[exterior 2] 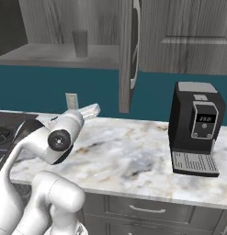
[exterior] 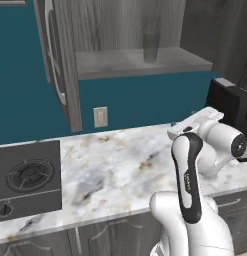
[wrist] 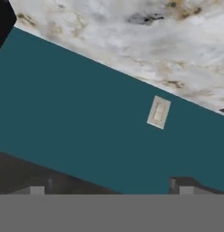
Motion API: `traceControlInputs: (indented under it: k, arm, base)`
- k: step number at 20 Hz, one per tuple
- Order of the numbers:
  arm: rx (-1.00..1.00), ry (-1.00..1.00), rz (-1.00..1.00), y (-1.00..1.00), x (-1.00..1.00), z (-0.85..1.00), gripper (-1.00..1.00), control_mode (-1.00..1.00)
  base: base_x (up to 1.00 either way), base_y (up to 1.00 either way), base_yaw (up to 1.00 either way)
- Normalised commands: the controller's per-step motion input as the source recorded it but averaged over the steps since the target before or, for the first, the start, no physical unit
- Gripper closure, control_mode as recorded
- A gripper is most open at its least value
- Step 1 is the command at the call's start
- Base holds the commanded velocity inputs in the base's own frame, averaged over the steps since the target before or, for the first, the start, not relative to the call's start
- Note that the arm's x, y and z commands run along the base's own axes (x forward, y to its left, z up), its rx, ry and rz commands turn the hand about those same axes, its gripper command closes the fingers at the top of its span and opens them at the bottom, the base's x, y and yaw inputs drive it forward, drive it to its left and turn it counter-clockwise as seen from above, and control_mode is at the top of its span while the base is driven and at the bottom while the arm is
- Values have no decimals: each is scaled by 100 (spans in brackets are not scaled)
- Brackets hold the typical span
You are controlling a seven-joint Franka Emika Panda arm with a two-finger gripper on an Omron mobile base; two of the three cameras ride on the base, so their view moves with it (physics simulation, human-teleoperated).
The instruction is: Move the glass cup from next to the sink to the open cabinet. Then, move the bowl with the lemon wedge to the fridge to clear the area for faucet cleaning.
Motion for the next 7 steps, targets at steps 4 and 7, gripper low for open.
traceControlInputs:
  k: [4,7]
  arm:
    - [-14,0,22,70,-75,-12,-100,-100]
    - [-33,0,34,100,-100,-42,-100,-100]
  base:
    - [0,0,0]
    - [0,0,0]
